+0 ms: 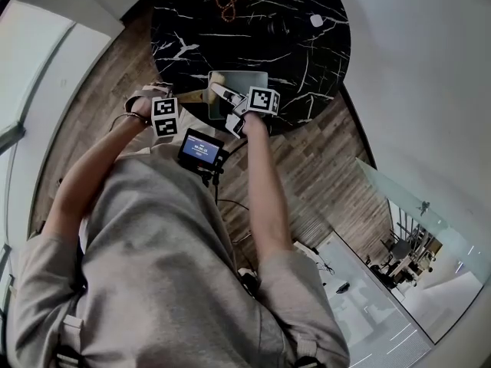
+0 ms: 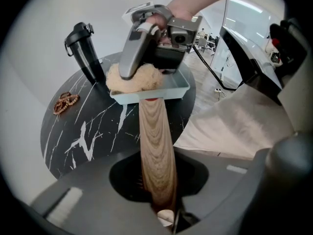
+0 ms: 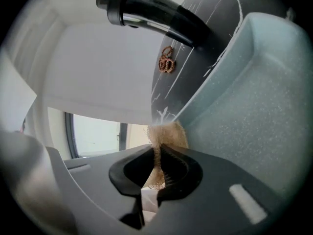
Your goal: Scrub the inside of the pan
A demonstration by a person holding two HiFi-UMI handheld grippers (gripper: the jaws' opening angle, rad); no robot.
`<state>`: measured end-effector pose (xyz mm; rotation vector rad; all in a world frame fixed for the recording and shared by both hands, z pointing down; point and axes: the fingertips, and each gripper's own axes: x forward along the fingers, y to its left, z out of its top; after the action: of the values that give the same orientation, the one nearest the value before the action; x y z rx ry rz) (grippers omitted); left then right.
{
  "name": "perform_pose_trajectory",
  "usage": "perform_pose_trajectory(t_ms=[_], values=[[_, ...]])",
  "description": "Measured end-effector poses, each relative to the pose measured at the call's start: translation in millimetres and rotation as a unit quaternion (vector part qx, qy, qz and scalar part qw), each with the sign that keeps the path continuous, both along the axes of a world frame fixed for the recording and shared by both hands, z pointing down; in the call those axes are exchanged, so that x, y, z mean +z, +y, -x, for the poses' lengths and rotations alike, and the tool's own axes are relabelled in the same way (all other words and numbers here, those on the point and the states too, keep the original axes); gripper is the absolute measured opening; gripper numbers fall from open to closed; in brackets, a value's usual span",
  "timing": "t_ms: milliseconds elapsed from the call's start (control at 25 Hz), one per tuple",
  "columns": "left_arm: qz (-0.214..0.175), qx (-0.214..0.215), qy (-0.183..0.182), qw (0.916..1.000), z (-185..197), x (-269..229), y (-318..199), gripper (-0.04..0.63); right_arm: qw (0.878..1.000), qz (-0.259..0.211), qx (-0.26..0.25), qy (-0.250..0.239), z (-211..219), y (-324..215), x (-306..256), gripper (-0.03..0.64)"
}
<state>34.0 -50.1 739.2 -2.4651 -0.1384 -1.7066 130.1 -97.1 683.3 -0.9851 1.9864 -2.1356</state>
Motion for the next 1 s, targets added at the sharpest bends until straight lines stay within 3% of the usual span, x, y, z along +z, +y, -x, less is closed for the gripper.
perform_pose_trajectory(t_ms=[80,320,680,840,1000], values=[[0.002,-0.001,0.006,1.0,-1,-1,0,0.066,1.0,-0.017,0.024,-0.003,-8,2,-12,0.041],[0.03,-0.008,0.065,0.9974,-4,-19,0,0.128,0.987,-0.141,0.071,-0.037,-11,-11,-62,0.041],[0.096,-0.04,0.173,0.9793,-10,-65,-3,0.14,0.976,-0.205,0.075,-0.01,4,-16,-107,0.043],[0.098,-0.082,0.234,0.9639,-14,-98,-15,0.116,0.97,-0.227,0.085,0.02,6,-11,-131,0.044],[0.105,-0.167,0.311,0.9299,-18,-128,-20,0.064,0.967,-0.219,0.115,0.061,0,11,-141,0.044]])
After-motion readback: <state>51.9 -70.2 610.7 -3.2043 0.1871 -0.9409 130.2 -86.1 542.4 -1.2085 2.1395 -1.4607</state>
